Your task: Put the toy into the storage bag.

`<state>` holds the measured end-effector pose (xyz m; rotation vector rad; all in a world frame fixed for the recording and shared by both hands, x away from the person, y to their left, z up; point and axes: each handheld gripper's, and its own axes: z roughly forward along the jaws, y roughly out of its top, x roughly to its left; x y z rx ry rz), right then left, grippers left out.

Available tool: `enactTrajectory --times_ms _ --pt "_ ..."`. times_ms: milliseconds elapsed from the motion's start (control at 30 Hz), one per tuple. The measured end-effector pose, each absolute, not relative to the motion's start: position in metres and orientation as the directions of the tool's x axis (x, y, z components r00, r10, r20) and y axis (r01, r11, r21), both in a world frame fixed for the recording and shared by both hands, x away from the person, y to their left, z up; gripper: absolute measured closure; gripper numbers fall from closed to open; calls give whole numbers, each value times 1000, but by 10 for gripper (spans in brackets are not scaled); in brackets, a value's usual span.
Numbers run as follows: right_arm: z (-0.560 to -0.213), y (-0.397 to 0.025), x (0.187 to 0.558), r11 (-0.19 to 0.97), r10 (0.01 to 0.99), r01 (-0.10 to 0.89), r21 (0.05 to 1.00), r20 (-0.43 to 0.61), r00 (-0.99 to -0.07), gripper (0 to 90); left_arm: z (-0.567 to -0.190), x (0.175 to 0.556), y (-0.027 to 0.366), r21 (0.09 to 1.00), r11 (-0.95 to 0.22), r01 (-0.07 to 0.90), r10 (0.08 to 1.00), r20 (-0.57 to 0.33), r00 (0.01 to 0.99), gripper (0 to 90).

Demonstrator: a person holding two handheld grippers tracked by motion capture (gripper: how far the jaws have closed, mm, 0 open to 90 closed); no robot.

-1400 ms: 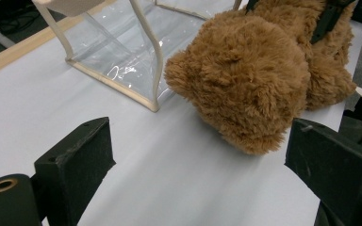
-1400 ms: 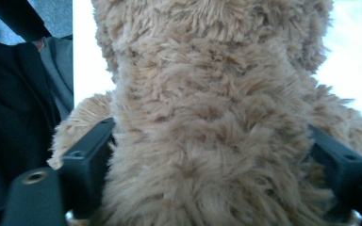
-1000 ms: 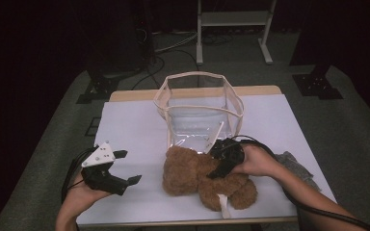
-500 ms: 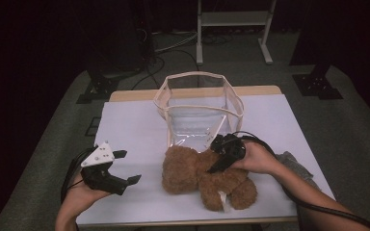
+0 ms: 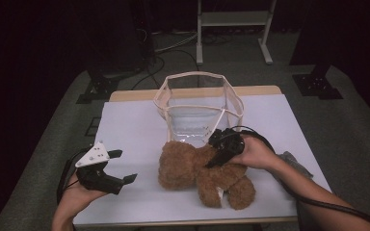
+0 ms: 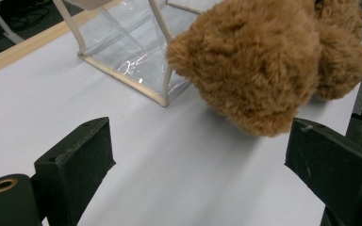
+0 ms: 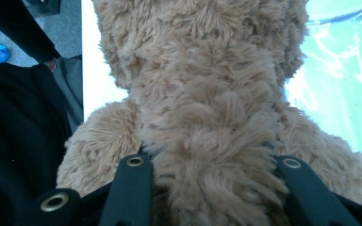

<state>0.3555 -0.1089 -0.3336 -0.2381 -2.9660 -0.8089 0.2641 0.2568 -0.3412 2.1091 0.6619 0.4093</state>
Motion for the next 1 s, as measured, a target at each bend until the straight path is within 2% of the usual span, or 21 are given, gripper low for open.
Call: enactTrajectory --times_ms 1000 --pt "-282 -112 345 807 100 140 574 101 -990 653 -341 263 271 829 -453 328 624 32 781 72"
